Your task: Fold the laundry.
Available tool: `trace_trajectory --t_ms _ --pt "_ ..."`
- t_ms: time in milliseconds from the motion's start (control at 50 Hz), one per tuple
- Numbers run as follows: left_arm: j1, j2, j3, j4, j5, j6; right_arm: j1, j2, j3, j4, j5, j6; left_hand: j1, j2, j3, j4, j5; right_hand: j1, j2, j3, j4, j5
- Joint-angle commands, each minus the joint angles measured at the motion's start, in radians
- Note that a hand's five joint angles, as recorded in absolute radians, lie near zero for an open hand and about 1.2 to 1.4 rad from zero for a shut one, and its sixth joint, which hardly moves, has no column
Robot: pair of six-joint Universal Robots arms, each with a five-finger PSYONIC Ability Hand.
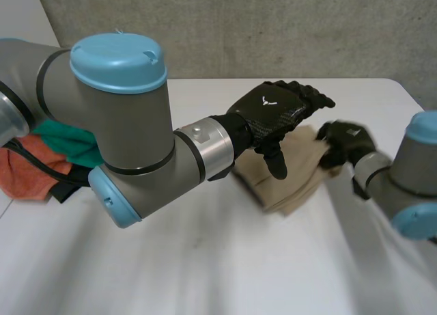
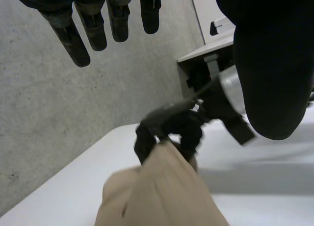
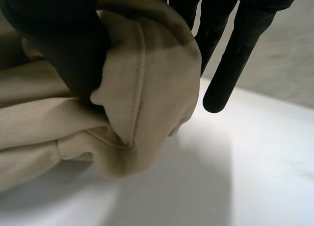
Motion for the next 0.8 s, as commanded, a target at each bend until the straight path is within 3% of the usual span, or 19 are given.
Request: trace_trajectory --t_ms 20,220,320,420,460,480,640,720,800 --pt "0.0 0.046 0.004 0.001 -0.009 -0.001 -0.223 0.216 -0.4 0.06 0.052 -0.016 0.019 -0.016 -0.004 -0.025 -0.042 0.435 0.298 0.307 0.204 0.363" --pt "-0.007 0.072 0.012 0.007 -0.009 -0.024 -0.356 0.573 -1.024 0.191 0.104 -0.022 0.019 -0.016 -0.004 -0.025 -0.042 0.435 0.298 0.307 0.204 0.363" --pt "-0.019 0.072 0.014 0.007 -0.012 -0.029 -0.408 0.682 -1.227 0.253 0.103 -0.036 0.019 -0.016 -0.004 -0.025 -0.042 0.435 0.298 0.307 0.204 0.363" --pt "-0.026 0.069 0.012 0.007 -0.018 -0.028 -0.431 0.69 -1.236 0.253 0.089 -0.039 0.019 -0.016 -0.004 -0.025 -0.042 0.435 0.298 0.307 0.204 0.363" --pt "-0.026 0.067 0.014 0.007 -0.021 -0.027 -0.431 0.692 -1.235 0.253 0.084 -0.04 0.017 -0.019 -0.007 -0.028 -0.045 -0.662 -0.8 -0.79 -0.894 -0.735" --pt "-0.026 0.066 0.014 0.007 -0.021 -0.027 -0.431 0.692 -1.235 0.252 0.084 -0.042 0.017 -0.019 -0.007 -0.028 -0.045 -0.787 -0.924 -0.915 -1.018 -0.859" --pt "-0.026 0.067 0.011 0.007 -0.027 -0.029 -0.459 0.655 -1.167 0.222 0.145 -0.16 0.017 -0.019 -0.007 -0.028 -0.045 -0.787 -0.924 -0.915 -1.018 -0.859" --pt "-0.024 0.072 0.008 0.007 -0.043 -0.029 -0.456 0.565 -1.034 0.19 0.152 -0.33 0.019 -0.016 -0.004 -0.025 -0.042 -0.787 -0.924 -0.915 -1.018 -0.859" --pt "-0.02 0.076 0.012 0.007 -0.075 -0.029 -0.447 0.381 -0.786 0.095 0.138 -0.518 0.019 -0.016 -0.004 -0.025 -0.042 -0.787 -0.924 -0.915 -1.018 -0.859"
